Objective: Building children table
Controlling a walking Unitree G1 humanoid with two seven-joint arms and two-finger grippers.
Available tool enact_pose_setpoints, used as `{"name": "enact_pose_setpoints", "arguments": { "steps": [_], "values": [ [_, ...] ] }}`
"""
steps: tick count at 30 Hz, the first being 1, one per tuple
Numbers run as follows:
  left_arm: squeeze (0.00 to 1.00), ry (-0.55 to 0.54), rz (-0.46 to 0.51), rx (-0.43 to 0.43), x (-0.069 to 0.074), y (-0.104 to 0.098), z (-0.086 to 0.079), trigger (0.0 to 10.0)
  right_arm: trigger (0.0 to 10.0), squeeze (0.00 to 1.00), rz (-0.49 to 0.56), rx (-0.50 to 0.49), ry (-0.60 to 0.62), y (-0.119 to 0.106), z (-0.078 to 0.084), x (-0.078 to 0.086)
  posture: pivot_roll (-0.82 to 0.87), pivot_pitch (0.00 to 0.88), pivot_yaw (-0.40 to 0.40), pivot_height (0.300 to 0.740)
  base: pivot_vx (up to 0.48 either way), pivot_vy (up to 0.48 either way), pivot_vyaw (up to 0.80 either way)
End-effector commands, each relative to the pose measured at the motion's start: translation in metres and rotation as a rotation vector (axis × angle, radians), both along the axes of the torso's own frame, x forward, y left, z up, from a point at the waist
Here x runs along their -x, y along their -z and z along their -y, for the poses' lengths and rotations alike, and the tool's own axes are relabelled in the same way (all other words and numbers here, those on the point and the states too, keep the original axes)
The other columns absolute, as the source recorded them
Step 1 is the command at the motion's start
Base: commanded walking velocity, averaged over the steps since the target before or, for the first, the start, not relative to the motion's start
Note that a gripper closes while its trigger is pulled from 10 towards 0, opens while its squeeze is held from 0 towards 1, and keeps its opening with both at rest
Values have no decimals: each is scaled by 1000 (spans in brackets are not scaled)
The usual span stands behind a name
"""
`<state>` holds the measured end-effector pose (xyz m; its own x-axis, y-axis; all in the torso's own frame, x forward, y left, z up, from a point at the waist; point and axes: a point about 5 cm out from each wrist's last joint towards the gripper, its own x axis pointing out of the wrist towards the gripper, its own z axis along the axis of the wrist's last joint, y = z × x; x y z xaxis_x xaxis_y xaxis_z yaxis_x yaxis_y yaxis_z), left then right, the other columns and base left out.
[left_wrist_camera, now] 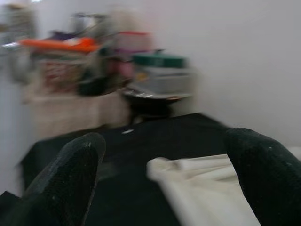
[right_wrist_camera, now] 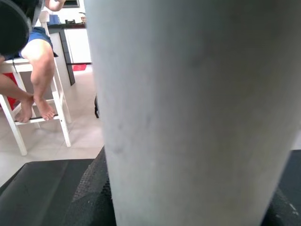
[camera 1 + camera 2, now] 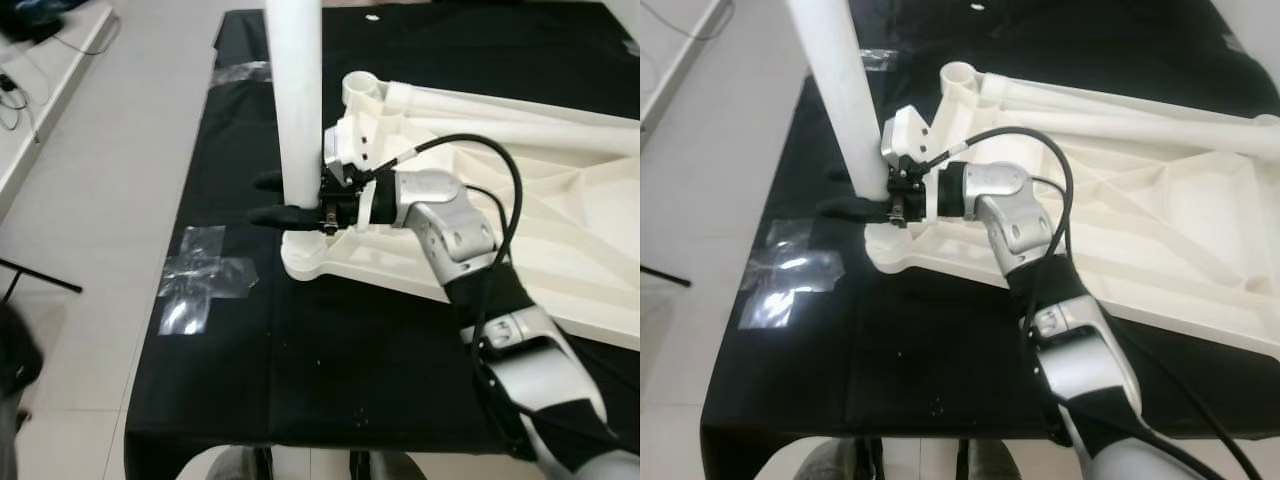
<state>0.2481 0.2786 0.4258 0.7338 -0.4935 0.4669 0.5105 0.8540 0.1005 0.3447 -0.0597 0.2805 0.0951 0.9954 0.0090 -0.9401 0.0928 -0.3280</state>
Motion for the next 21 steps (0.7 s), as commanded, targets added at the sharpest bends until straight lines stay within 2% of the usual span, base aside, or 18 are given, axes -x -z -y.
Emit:
{"name": "enact_pose_setpoints", "arguments": {
  "steps": [1, 2, 6, 9, 11, 13, 14, 16, 17, 18, 19, 20, 21],
  "values": [
    [0, -76, 31, -2, 13, -6, -10, 10000, 0, 0, -115, 14, 34, 28, 5, -3, 82, 335, -30, 740, 0, 0, 0],
    [0, -130, 5, 25, 17, 3, -19, 10000, 0, 0, -118, -7, 38, 29, 8, -2, 83, 336, -28, 740, 0, 0, 0],
    [0, -199, -38, 66, 24, 18, -28, 10000, 0, 0, -127, -51, 39, 29, 12, 1, 84, 338, -23, 740, 0, 0, 0],
    [0, -201, -149, 58, 27, 51, -24, 10000, 0, 0, -119, -68, 34, 30, 13, 6, 85, 338, -11, 740, 0, 0, 0],
    [0, -201, -149, 58, 27, 51, -24, 10000, 0, 0, -119, -68, 34, 30, 13, 6, 85, 338, -11, 740, 0, 0, 0],
    [0, -118, -362, -57, 30, 120, 7, 10000, 0, 0, -120, -130, 29, 26, 14, 10, 85, 339, -6, 740, 0, 0, 0],
    [0, -118, -362, -57, 30, 120, 7, 10000, 0, 0, -120, -130, 29, 26, 14, 10, 85, 339, -6, 740, 0, 0, 0],
    [0, -18, -554, -83, 50, 184, 43, 10000, 0, 0, -126, -191, 37, 21, 15, 13, 86, 344, -4, 740, 0, 0, 0],
    [0, -18, -554, -83, 50, 184, 43, 10000, 0, 0, -126, -191, 37, 21, 15, 13, 86, 344, -4, 740, 0, 0, 0],
    [0, 1, -592, -78, 56, 197, 54, 10000, 0, 0, -125, -200, 38, 20, 16, 14, 89, 351, -3, 740, 0, 0, 0],
    [0, 1, -592, -78, 56, 197, 54, 10000, 0, 0, -125, -200, 38, 20, 16, 14, 89, 351, -3, 740, 0, 0, 0],
    [0, 20, -621, -69, 61, 208, 68, 10000, 0, 0, -123, -196, 39, 21, 16, 15, 89, 351, -3, 740, 0, 0, 0],
    [0, 20, -621, -69, 61, 208, 68, 10000, 0, 0, -123, -196, 39, 21, 16, 15, 89, 351, -3, 740, 0, 0, 0]
  ]
}}
